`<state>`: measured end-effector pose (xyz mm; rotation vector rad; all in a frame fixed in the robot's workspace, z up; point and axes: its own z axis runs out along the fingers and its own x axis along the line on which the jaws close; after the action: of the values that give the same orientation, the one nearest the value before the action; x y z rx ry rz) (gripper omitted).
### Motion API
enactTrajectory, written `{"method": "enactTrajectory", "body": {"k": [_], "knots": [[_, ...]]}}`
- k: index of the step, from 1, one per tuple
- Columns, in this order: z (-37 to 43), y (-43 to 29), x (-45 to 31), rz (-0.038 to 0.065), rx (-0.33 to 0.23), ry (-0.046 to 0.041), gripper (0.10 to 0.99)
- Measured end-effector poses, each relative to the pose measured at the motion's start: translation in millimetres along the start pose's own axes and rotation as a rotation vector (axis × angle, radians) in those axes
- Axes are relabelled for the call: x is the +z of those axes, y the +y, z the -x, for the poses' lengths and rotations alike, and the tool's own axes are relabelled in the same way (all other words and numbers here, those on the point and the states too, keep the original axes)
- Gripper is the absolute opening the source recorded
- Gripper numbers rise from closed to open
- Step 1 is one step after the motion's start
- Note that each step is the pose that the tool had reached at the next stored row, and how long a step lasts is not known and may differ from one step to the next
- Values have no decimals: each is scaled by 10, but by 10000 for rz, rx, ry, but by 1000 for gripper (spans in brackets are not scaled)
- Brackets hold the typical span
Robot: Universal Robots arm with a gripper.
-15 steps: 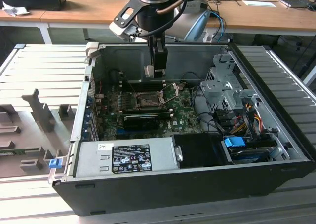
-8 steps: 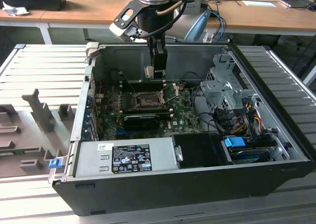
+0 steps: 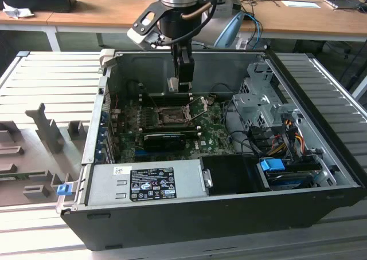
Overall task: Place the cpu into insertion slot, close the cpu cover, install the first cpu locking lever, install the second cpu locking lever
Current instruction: 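Place the cpu into insertion slot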
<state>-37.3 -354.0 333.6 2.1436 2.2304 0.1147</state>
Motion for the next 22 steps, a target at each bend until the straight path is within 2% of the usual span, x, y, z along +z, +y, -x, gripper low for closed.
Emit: {"method": "enactTrajectory", "body": {"k": [22], "knots": [[1,-23,83,7,19,-2,529]]}}
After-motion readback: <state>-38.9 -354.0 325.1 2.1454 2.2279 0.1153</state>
